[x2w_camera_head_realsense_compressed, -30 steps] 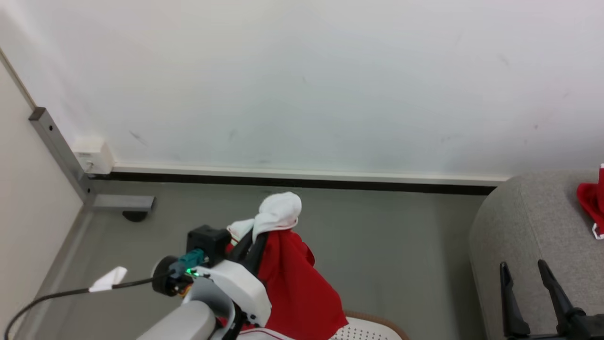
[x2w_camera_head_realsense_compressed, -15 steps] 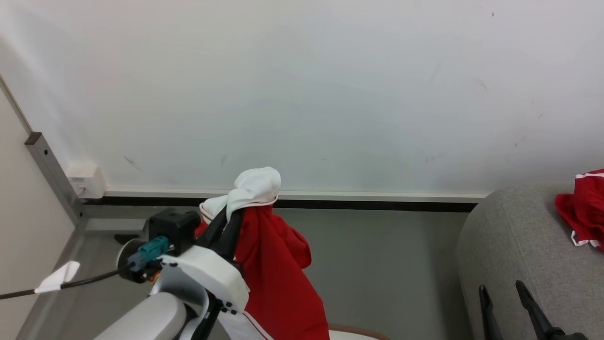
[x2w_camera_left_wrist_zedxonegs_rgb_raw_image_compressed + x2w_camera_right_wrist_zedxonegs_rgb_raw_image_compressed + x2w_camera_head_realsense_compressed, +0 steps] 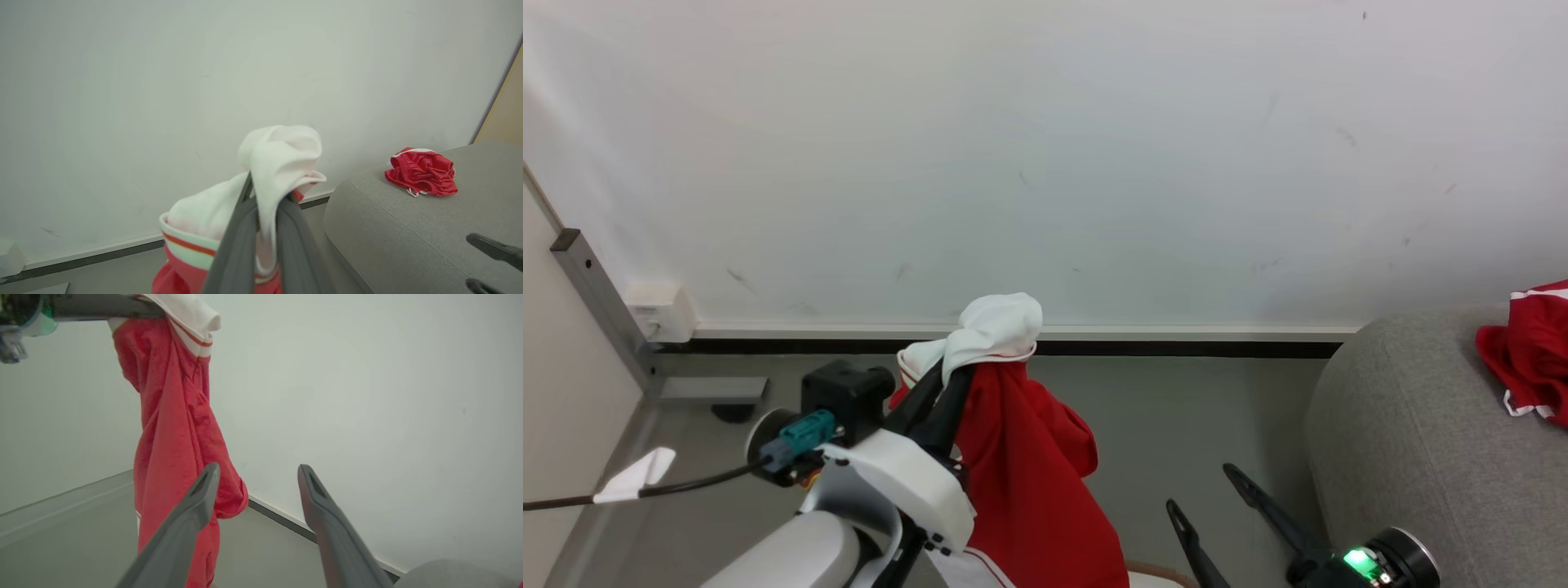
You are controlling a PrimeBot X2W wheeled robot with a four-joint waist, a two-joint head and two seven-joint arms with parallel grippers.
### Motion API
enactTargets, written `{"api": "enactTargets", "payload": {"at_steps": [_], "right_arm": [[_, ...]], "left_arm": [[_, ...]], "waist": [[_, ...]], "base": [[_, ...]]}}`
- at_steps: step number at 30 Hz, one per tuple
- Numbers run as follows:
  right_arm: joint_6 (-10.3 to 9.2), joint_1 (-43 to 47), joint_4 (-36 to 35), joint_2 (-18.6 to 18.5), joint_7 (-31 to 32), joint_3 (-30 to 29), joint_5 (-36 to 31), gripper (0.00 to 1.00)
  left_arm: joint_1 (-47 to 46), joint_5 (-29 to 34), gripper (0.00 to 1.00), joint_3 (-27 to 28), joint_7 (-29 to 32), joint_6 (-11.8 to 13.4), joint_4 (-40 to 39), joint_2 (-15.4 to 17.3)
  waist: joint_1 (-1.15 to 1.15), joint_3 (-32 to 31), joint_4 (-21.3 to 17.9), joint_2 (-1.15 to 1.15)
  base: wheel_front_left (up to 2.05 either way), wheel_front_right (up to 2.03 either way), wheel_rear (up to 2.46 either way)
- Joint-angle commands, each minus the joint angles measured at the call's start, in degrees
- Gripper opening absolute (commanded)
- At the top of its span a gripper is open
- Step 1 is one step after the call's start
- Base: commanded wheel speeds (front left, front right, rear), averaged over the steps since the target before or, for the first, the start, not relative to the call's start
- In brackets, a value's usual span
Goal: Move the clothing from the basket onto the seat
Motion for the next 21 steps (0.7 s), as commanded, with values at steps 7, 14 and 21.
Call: {"api": "enactTargets", "payload": {"at_steps": [7,14,21], "right_arm": [[-0.16,-7.57,2.66,-1.70,1.83,8.56,3.37,1.00],[-0.16,-16.19,13.24,0.38,0.78,13.28,4.62,1.00],[-0.16,-24.53,28.27,2.39,-1.19,14.30,6.38,1.00]], "left_arm": [[-2.88,1.53,0.00,-1.70,0.83,-0.92,-0.44,-2.43],[-4.25,2.29,0.00,-3.67,1.58,-1.73,-0.04,-4.34],[-5.81,2.95,0.00,-5.78,2.48,-2.93,-0.28,-6.28]], "waist": [[0.00,0.41,2.07,0.00],[0.00,0.63,2.92,0.00],[0.00,0.51,4.09,0.00]], "base": [[0.00,0.00,0.00],[0.00,0.00,0.00],[0.00,0.00,0.00]]}}
